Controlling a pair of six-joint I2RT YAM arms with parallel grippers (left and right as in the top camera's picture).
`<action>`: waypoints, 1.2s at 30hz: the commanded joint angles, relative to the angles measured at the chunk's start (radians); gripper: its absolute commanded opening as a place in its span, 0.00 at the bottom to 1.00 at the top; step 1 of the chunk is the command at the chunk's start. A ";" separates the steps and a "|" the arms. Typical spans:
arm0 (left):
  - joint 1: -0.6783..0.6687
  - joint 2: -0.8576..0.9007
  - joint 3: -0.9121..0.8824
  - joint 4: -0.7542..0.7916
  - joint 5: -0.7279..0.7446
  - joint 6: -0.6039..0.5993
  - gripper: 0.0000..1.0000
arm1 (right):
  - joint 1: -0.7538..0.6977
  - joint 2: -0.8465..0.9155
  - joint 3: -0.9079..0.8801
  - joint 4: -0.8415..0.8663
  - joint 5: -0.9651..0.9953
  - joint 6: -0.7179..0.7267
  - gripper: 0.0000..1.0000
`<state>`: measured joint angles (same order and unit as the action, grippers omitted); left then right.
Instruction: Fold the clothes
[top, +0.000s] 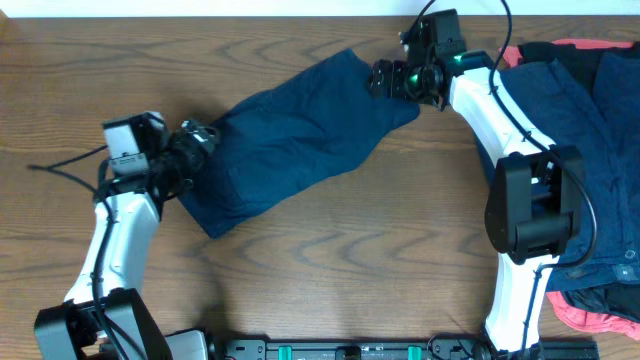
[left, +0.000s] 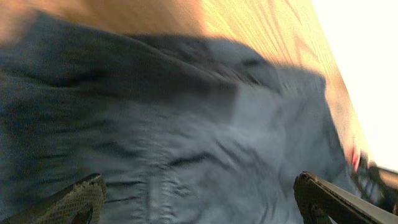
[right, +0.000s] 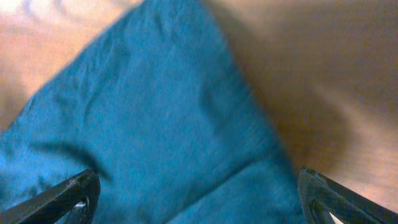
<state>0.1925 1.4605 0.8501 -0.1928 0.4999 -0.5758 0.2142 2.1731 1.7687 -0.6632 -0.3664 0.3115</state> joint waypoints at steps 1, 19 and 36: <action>-0.039 -0.006 0.006 0.021 0.018 0.122 0.98 | 0.007 -0.047 0.014 -0.033 -0.052 -0.030 0.96; 0.061 0.036 0.052 0.023 -0.290 0.071 0.98 | 0.026 -0.069 0.014 -0.078 -0.094 -0.138 0.99; 0.109 0.158 0.051 0.132 -0.238 0.131 0.95 | 0.126 -0.039 0.010 -0.127 0.113 -0.178 0.97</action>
<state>0.3000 1.5711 0.8780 -0.0849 0.2626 -0.4656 0.3332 2.1357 1.7687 -0.7887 -0.3092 0.1497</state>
